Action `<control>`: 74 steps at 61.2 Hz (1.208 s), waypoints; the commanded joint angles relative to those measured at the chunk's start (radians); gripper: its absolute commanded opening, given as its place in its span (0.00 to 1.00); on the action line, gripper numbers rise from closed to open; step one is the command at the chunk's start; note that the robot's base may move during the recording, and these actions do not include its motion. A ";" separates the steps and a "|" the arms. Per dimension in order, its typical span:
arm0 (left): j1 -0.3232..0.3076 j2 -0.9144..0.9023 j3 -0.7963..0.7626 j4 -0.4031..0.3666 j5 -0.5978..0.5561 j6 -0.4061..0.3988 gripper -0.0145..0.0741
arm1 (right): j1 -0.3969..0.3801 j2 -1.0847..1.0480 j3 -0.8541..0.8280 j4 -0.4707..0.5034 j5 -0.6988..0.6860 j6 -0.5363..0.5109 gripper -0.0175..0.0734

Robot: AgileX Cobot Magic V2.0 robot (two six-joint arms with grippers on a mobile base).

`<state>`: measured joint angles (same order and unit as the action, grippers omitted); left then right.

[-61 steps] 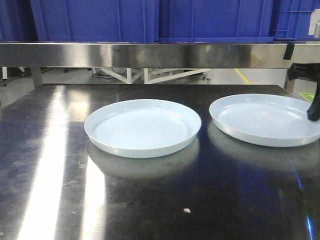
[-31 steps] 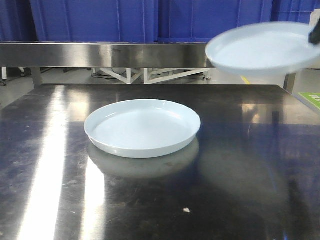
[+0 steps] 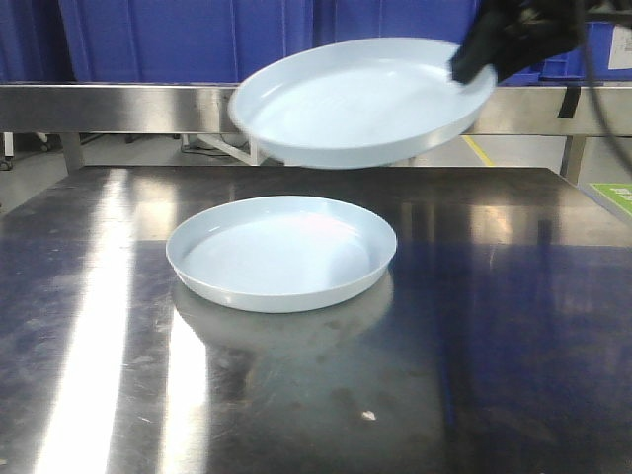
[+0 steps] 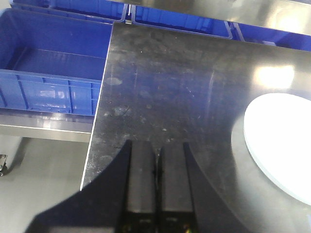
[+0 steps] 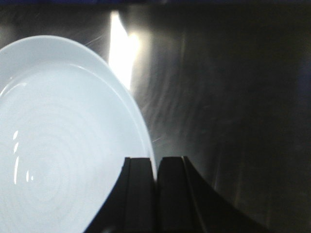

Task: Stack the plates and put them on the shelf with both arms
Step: 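Lift the plate with the right gripper and lay it onto the centered plate, then regrip the rim of the stacked plates with the right gripper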

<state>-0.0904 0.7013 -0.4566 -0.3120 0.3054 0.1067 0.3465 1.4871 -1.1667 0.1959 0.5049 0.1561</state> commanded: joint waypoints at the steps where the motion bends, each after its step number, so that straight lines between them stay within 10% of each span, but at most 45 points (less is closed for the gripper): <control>1: -0.007 -0.002 -0.028 -0.015 -0.080 -0.001 0.26 | 0.048 -0.006 -0.037 0.015 -0.084 -0.005 0.25; 29: -0.007 -0.002 -0.028 -0.015 -0.080 -0.001 0.26 | 0.138 0.119 -0.037 0.015 -0.136 -0.005 0.26; 48: -0.007 -0.002 -0.028 -0.015 -0.080 -0.001 0.26 | 0.138 0.131 -0.037 0.014 -0.144 -0.005 0.64; 74: -0.007 -0.002 -0.028 -0.015 -0.080 -0.001 0.26 | 0.138 0.136 -0.037 0.013 -0.145 -0.005 0.65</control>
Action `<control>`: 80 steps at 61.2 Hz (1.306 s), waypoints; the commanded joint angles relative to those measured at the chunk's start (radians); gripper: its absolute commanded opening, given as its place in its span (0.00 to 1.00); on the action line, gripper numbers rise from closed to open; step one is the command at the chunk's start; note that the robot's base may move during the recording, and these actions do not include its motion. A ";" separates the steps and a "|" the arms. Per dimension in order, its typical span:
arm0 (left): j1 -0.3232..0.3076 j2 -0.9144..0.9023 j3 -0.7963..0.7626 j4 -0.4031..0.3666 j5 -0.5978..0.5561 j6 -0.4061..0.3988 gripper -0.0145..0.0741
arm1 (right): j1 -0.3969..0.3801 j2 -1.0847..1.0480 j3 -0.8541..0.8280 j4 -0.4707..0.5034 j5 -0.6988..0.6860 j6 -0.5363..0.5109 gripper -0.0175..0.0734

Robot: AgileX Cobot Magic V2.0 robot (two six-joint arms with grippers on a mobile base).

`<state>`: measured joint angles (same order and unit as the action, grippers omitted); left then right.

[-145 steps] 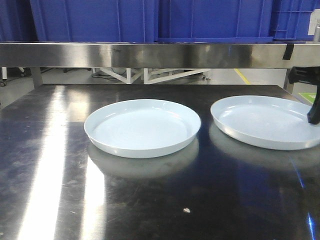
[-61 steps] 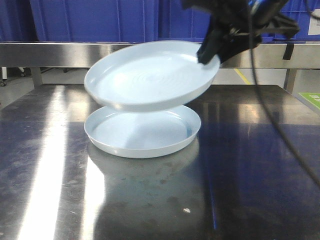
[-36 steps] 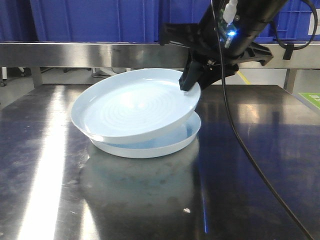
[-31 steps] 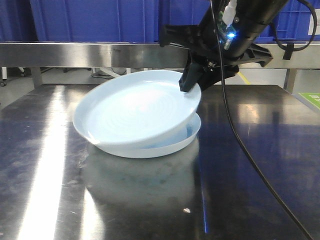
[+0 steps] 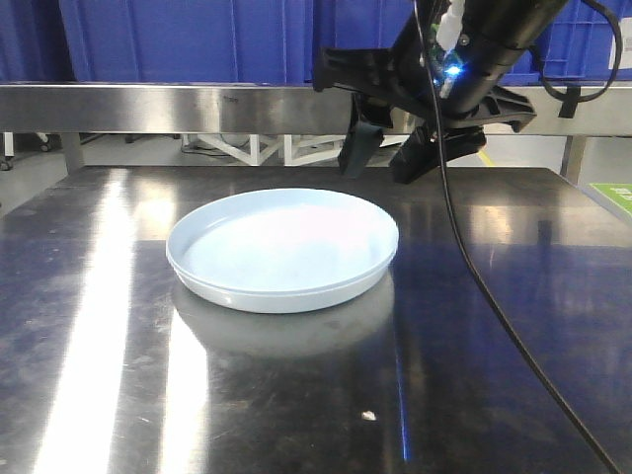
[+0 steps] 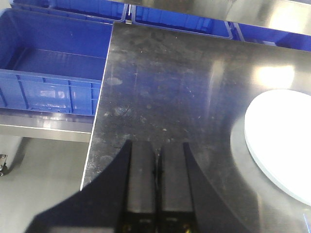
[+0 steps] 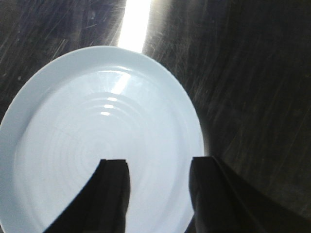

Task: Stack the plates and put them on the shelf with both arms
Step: 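Regrip the rim of the stacked plates with the right gripper, then lift the stacked plates high with the right gripper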

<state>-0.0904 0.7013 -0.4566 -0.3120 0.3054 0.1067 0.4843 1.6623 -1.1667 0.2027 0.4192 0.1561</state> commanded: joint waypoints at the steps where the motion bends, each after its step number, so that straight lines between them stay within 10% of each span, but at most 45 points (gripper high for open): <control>1: -0.007 -0.002 -0.028 -0.015 -0.080 -0.001 0.26 | 0.000 -0.036 -0.037 0.007 -0.059 -0.005 0.65; 58: -0.007 -0.002 -0.028 -0.015 -0.080 -0.001 0.26 | -0.013 0.092 -0.038 0.002 -0.084 -0.005 0.64; 80: -0.007 -0.002 -0.028 -0.015 -0.080 -0.001 0.26 | -0.013 0.092 -0.038 0.002 -0.082 -0.005 0.28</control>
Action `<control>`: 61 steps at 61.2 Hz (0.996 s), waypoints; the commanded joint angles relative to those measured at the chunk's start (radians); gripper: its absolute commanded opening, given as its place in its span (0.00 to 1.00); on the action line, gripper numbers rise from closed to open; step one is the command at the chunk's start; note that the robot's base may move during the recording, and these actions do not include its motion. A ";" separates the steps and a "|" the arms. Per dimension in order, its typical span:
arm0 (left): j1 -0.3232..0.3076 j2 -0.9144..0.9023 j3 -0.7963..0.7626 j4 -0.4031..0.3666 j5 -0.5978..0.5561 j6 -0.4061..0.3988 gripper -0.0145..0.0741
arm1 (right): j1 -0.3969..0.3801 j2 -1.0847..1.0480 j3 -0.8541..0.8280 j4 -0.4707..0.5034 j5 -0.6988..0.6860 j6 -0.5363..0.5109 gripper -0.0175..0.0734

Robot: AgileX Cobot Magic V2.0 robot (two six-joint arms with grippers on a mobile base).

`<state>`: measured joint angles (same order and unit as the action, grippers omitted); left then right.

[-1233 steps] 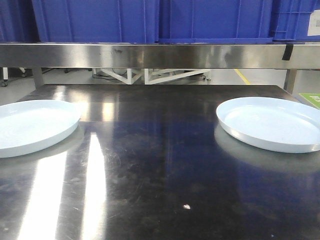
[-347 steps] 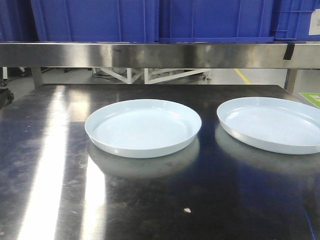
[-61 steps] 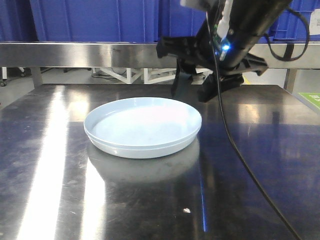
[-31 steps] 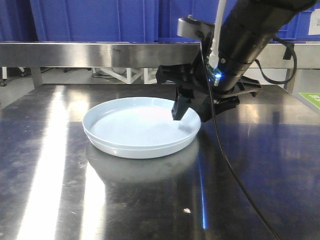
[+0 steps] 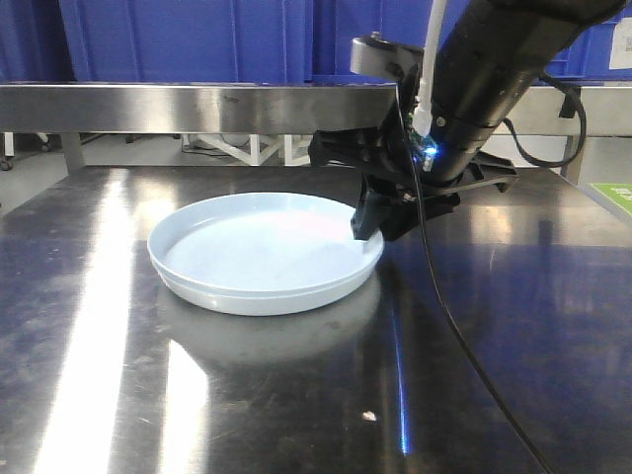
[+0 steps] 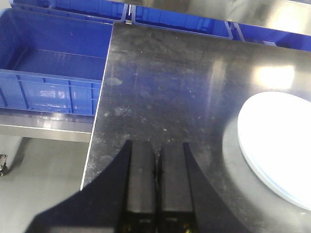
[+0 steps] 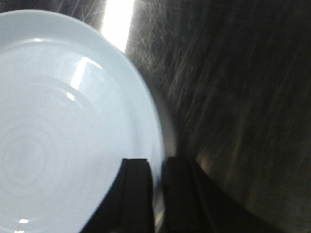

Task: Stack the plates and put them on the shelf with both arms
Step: 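Lift the stacked plates high with the right gripper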

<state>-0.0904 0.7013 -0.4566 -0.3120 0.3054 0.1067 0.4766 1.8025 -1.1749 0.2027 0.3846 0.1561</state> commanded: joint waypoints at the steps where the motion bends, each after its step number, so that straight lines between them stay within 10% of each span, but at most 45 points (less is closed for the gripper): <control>1: -0.007 -0.002 -0.028 -0.015 -0.080 -0.001 0.26 | -0.006 -0.048 -0.030 0.002 -0.047 -0.005 0.26; 61: -0.007 -0.002 -0.028 -0.015 -0.080 -0.001 0.26 | -0.006 -0.365 -0.175 0.001 0.011 -0.005 0.25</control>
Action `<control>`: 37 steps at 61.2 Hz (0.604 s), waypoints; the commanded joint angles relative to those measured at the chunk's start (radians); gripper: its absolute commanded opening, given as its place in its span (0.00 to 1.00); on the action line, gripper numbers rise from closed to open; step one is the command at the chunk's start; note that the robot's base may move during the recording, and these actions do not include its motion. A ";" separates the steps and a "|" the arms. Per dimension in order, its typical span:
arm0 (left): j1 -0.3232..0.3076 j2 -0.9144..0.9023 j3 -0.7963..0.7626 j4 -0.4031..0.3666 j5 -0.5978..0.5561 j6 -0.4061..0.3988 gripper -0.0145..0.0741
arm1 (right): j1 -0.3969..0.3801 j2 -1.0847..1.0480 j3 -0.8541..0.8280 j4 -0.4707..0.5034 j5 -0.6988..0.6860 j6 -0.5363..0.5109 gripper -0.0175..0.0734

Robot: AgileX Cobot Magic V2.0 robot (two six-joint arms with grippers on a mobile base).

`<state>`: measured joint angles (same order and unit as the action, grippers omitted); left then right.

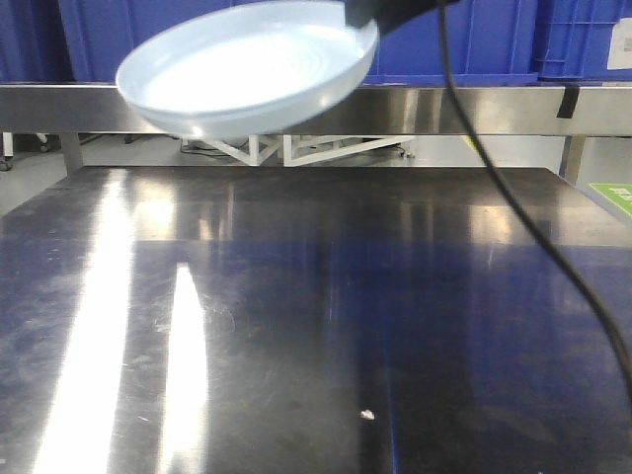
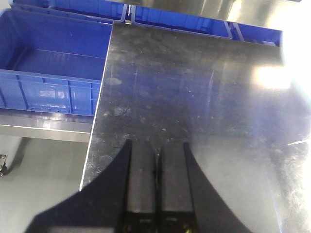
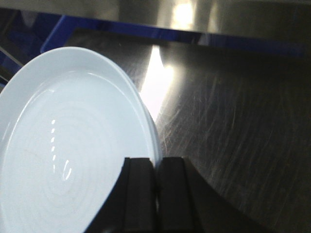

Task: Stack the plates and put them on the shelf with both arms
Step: 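Lift the stacked plates high with the right gripper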

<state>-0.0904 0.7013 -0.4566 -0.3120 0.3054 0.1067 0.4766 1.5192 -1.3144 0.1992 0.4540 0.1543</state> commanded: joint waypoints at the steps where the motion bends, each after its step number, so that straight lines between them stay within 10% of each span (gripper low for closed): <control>1: -0.007 -0.002 -0.028 -0.015 -0.080 -0.001 0.26 | -0.006 -0.088 -0.034 0.005 -0.050 -0.003 0.25; 37: -0.007 -0.002 -0.028 -0.015 -0.080 -0.001 0.26 | -0.006 -0.281 0.186 0.004 -0.133 -0.003 0.25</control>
<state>-0.0904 0.7013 -0.4566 -0.3120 0.3054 0.1067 0.4766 1.2974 -1.1288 0.1958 0.4528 0.1543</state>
